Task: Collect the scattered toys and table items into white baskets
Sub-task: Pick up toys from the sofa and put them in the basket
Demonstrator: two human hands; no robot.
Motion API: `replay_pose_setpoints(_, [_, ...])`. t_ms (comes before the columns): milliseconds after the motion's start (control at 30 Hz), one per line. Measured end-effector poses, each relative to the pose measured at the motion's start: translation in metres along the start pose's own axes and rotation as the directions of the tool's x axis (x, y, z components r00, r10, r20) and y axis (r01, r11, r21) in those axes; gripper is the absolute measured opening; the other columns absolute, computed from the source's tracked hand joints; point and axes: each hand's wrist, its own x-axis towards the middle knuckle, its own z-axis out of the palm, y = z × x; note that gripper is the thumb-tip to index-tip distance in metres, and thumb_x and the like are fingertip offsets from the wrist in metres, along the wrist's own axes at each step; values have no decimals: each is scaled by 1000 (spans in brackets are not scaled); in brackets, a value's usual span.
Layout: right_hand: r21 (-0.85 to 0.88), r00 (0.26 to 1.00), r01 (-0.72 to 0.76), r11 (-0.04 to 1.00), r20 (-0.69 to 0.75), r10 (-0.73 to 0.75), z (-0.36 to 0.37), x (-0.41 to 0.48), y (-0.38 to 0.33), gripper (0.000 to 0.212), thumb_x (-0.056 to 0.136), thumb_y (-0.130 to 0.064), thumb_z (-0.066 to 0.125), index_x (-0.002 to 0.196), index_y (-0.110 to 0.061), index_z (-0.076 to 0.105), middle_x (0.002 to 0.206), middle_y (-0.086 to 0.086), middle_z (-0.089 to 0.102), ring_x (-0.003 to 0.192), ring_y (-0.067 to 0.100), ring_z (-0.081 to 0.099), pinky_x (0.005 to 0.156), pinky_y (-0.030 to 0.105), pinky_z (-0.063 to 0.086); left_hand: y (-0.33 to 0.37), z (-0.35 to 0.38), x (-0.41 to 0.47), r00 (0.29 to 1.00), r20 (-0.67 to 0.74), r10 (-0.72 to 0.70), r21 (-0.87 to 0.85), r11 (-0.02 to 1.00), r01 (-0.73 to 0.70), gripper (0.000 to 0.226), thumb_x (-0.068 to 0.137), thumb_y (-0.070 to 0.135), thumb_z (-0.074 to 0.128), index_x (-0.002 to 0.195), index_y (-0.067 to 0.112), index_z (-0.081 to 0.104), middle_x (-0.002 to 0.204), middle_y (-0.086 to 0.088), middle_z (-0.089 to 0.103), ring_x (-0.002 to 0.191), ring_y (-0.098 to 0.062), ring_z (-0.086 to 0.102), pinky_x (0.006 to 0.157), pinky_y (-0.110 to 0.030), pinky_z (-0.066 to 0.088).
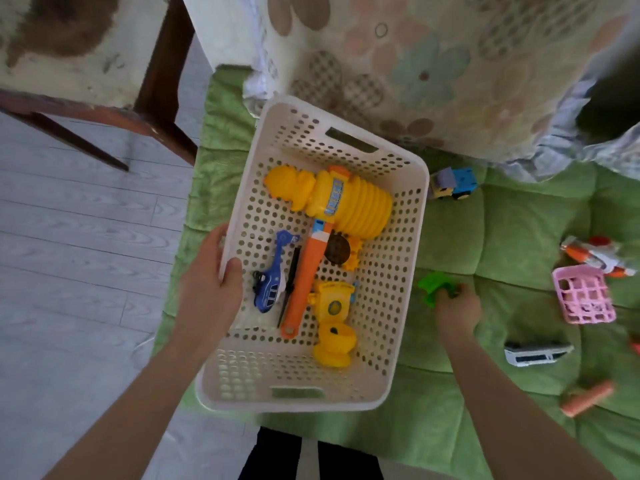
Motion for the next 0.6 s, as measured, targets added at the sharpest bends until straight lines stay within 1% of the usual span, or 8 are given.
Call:
replay_pose_setpoints(67, [132,997,56,990,-67,-47,-13,-19,-9,9,87,-3,48,91,-5,56,78,6,55,70,24,50,50,24,33,3,0,2,1000,19,-20,-16,1000,20,45,90,13,52,133,22,42,83,31,46,63,28,48,48,4,36])
replay_pose_setpoints(167, [207,973,229,951,-69,-220,-22,-55,-26,11,89,-7,52,90,-18,53,75,-9,54,70,22,58,60,33,49,5,-1,5,999,43,-1,-23,1000,2,44,90,21,55,132,22,44,85,28,49,66,28,48,50,6,35])
replay_pose_setpoints(233, [179,935,334,926,61,-349,-13,-75,-38,16,91,-9,51,93,-24,52,81,-6,59,75,25,62,66,41,54,3,-1,8,999,52,-7,-35,999,9,45,92,26,51,136,22,39,103,17,58,80,19,54,69,2,38])
replay_pose_setpoints(300, [63,888,398,915,224,-401,6,-86,-51,10,93,-11,48,99,-15,55,91,5,60,82,29,62,72,45,54,0,0,10,997,67,-33,-18,999,34,50,95,31,42,143,25,28,129,9,50,109,-2,50,92,-17,34])
replay_pose_setpoints(333, [-10,875,412,911,281,-393,18,-87,-57,11,94,-13,47,102,-9,55,95,9,58,85,30,61,75,45,52,-2,0,11,997,70,-30,-7,1000,31,50,97,32,39,144,26,25,127,13,49,108,-7,51,91,-17,34])
replay_pose_setpoints(400, [-124,868,393,911,377,-323,39,-84,-66,18,96,-16,45,107,-3,51,101,14,58,90,31,59,79,45,51,-5,1,11,997,75,-1,11,1000,0,46,98,31,34,144,27,27,99,26,52,75,0,52,67,0,39])
replay_pose_setpoints(467, [-164,866,339,926,438,-239,55,-78,-69,21,97,-12,42,116,-3,47,110,17,57,98,32,59,84,46,50,-11,0,13,998,66,12,19,1000,-13,44,98,29,33,142,26,32,78,26,49,59,3,45,51,3,37])
replay_pose_setpoints(600, [-177,862,370,912,432,-266,54,-72,-69,30,95,-3,39,124,-4,46,114,15,59,99,25,57,80,29,47,-17,-6,13,998,58,-9,-4,1000,10,42,98,24,34,140,22,36,88,12,57,65,-4,50,53,-5,39])
